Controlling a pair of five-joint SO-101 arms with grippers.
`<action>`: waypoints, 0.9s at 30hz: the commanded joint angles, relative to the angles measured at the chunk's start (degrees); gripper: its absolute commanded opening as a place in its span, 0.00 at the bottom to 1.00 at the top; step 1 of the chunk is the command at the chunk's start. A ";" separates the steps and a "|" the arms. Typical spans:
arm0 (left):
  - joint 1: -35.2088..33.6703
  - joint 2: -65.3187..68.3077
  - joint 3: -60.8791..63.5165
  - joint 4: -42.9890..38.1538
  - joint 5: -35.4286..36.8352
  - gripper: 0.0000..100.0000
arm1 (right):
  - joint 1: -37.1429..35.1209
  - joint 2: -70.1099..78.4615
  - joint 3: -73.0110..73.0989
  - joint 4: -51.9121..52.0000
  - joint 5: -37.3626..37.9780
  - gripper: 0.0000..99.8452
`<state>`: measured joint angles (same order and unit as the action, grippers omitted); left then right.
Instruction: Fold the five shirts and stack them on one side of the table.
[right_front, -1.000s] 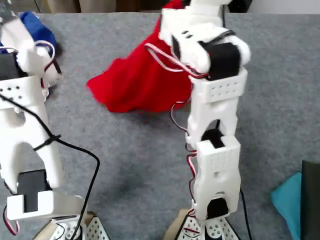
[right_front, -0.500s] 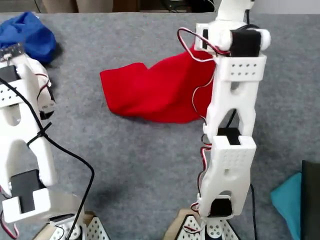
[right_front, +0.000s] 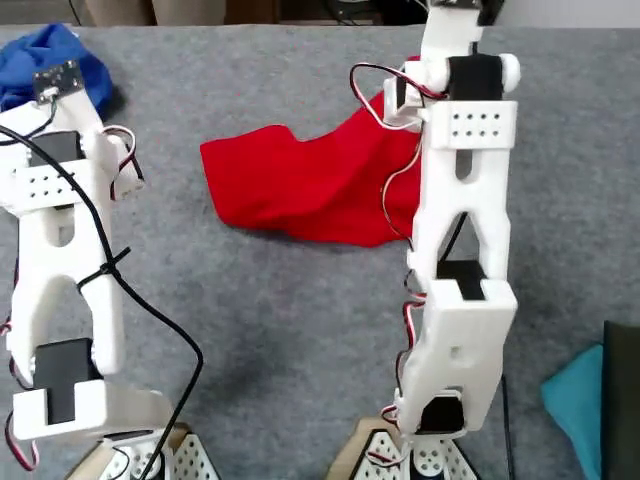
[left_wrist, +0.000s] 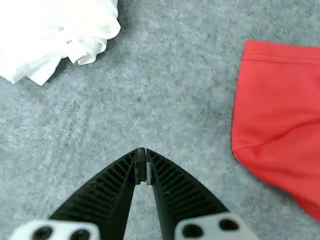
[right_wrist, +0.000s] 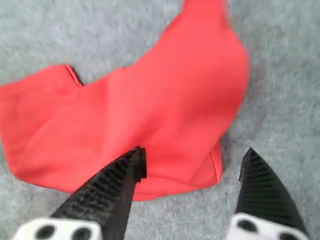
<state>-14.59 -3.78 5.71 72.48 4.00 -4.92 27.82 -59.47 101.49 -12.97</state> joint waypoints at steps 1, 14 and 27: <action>-3.43 -1.45 3.60 -2.37 0.53 0.02 | -3.74 -6.73 -0.04 0.70 0.53 0.30; -16.88 -1.98 21.71 -3.43 0.09 0.02 | -20.00 -1.10 0.22 -21.98 0.97 0.30; -18.64 -1.89 21.80 1.67 0.18 0.02 | -33.80 30.46 -0.40 -47.65 0.53 0.30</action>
<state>-32.44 -3.78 27.52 73.54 4.00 -36.66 55.69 -59.12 60.79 -12.53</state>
